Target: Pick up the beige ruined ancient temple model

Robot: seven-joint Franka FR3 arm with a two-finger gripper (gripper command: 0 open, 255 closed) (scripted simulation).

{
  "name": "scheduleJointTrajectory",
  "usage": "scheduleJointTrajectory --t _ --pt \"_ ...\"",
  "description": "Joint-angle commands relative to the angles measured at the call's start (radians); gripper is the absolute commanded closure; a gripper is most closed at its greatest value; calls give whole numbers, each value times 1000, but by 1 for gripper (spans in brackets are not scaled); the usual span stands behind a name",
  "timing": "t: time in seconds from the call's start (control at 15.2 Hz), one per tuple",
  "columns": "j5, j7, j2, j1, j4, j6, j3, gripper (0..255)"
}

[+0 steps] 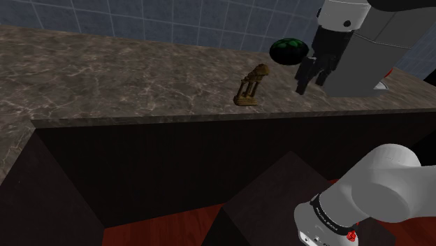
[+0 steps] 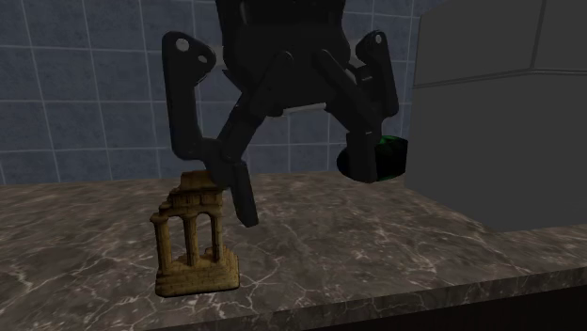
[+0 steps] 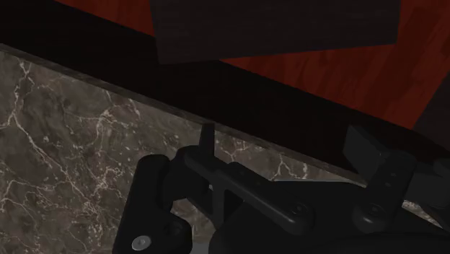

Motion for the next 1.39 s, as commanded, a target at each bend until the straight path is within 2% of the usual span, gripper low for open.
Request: scheduleJointTrajectory --t 0.0,0.4,0.86,1.32 --pt "0 0 0 0 0 0 0 0" --pt "39 267 166 -76 99 157 77 0" --pt "20 561 357 -167 259 287 143 0" --pt "21 571 351 -164 160 379 146 0"
